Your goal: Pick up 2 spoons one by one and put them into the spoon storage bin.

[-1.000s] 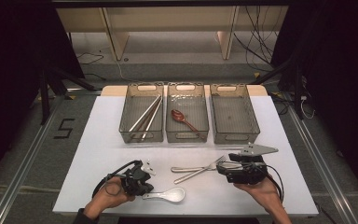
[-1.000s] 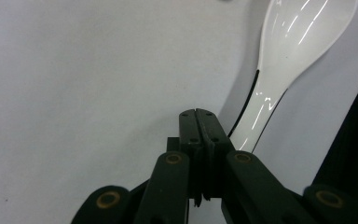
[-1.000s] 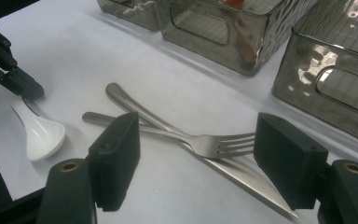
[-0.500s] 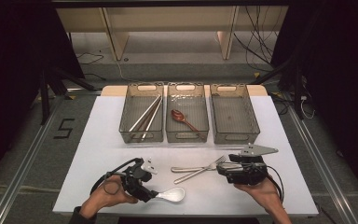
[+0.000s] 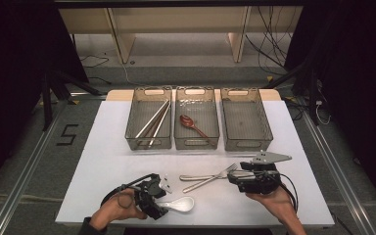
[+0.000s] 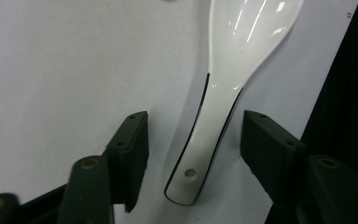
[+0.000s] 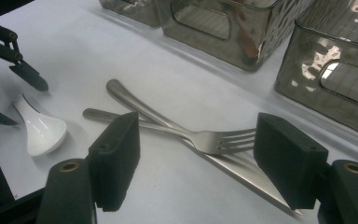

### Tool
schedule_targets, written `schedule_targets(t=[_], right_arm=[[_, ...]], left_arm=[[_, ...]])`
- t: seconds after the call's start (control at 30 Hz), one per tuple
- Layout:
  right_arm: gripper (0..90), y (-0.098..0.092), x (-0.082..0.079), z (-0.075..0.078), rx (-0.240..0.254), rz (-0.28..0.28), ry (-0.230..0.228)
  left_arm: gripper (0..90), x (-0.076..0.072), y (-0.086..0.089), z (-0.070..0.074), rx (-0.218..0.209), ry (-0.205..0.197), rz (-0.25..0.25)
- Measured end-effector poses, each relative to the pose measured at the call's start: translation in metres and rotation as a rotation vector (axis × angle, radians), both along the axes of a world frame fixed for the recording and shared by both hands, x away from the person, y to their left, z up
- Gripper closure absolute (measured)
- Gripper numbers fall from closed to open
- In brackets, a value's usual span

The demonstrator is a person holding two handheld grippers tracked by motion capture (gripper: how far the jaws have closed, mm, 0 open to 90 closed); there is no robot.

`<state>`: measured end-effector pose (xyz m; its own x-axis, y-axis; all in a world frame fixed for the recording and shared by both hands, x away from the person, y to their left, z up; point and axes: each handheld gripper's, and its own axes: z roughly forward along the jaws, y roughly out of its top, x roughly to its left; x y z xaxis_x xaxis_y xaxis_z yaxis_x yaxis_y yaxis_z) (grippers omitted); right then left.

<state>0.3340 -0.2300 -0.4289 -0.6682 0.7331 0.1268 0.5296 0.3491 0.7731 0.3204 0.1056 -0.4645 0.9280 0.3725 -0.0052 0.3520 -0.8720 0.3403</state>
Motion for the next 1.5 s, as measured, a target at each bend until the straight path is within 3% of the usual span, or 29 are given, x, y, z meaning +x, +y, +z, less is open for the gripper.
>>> schedule_targets(t=[0.3,0.47,0.67,0.93,1.1,1.37,1.5], right_arm=[[32.5,0.000,0.000,0.000,0.000,0.000,0.000],[32.5,0.000,0.000,0.000,0.000,0.000,0.000],[32.6,0.000,0.000,0.000,0.000,-0.001,0.000],[32.6,0.000,0.000,0.000,0.001,-0.003,-0.001],[32.6,0.000,0.000,0.000,0.002,-0.005,-0.002],[32.6,0.000,0.000,0.000,0.003,-0.002,-0.002],[32.6,0.000,0.000,0.000,0.004,-0.003,-0.002]], left_arm=[[65.5,-0.002,-0.003,0.001,-0.001,0.004,-0.037],[72.3,-0.003,-0.003,0.001,-0.004,0.013,-0.059],[75.8,-0.001,0.000,0.001,-0.030,0.012,-0.047],[76.0,0.005,0.004,0.004,-0.071,0.004,0.018],[76.0,0.009,0.007,0.010,-0.126,0.005,0.064],[75.9,0.027,0.013,0.026,-0.269,-0.013,0.183],[76.0,0.039,0.013,0.033,-0.285,-0.035,0.202]])
